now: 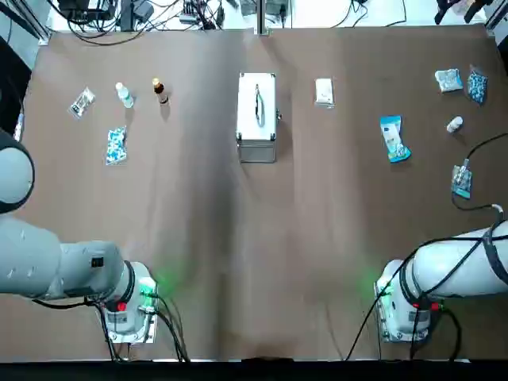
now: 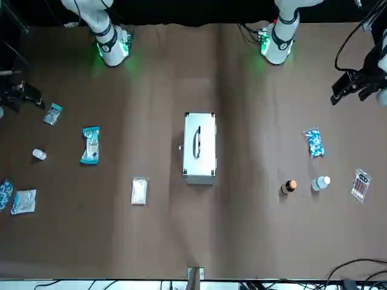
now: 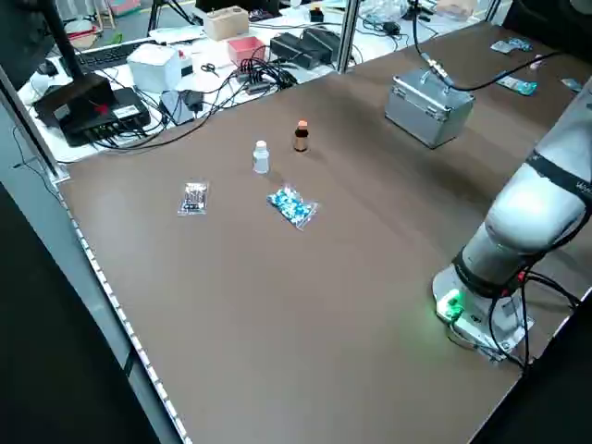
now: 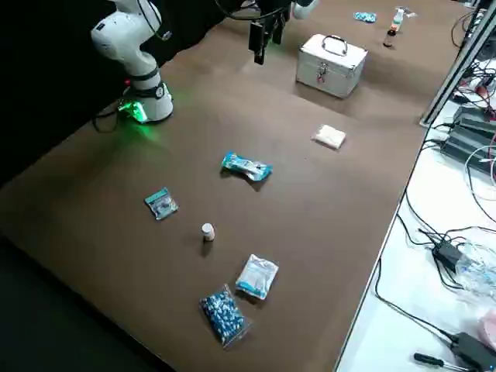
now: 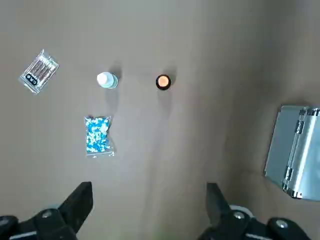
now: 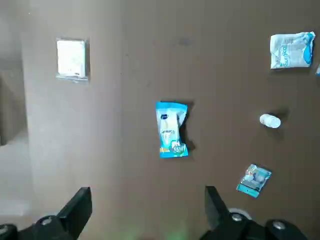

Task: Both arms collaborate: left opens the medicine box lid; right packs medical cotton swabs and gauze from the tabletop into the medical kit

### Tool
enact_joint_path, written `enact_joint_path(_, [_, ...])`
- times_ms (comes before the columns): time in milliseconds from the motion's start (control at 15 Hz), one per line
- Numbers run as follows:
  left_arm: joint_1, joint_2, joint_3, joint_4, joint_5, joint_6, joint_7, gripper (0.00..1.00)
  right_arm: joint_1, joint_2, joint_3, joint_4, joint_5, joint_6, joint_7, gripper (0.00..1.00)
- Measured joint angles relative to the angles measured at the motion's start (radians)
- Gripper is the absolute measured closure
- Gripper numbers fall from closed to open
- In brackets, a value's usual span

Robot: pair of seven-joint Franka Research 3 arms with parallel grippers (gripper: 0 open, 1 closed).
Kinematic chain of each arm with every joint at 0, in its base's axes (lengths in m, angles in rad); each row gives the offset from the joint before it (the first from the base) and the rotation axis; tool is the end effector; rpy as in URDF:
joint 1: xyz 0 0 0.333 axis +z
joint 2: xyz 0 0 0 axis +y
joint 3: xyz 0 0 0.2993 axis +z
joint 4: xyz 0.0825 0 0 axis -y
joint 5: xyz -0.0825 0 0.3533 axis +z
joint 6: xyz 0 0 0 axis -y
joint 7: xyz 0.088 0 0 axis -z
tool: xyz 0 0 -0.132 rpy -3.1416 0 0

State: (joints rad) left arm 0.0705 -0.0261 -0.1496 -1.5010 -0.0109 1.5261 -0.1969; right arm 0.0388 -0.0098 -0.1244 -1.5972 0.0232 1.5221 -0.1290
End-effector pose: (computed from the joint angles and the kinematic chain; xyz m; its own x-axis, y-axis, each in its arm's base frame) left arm 0.5114 -0.0431 0.6228 0.9919 0.1170 0.0485 0.1163 -0.9931 0.0168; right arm 0.5118 -0.0410 0.5723 0.9971 0.0447 -0.0616 0.0428 -0.9986 -0.0326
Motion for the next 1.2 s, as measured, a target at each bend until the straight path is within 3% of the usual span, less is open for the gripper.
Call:
enact_joint_path(800, [-0.012,0.023,-0.008,0.017,0.000,0.002,0.004,0.00,0.013,0.000,0.003,-0.016,0.002,0.026,0.000,0.00])
enact_joint_path(1200, [-0.027,0.106,-0.102,0.019,0.000,0.007,0.004,0.00,0.135,0.073,0.013,-0.044,0.002,0.101,0.000,0.00])
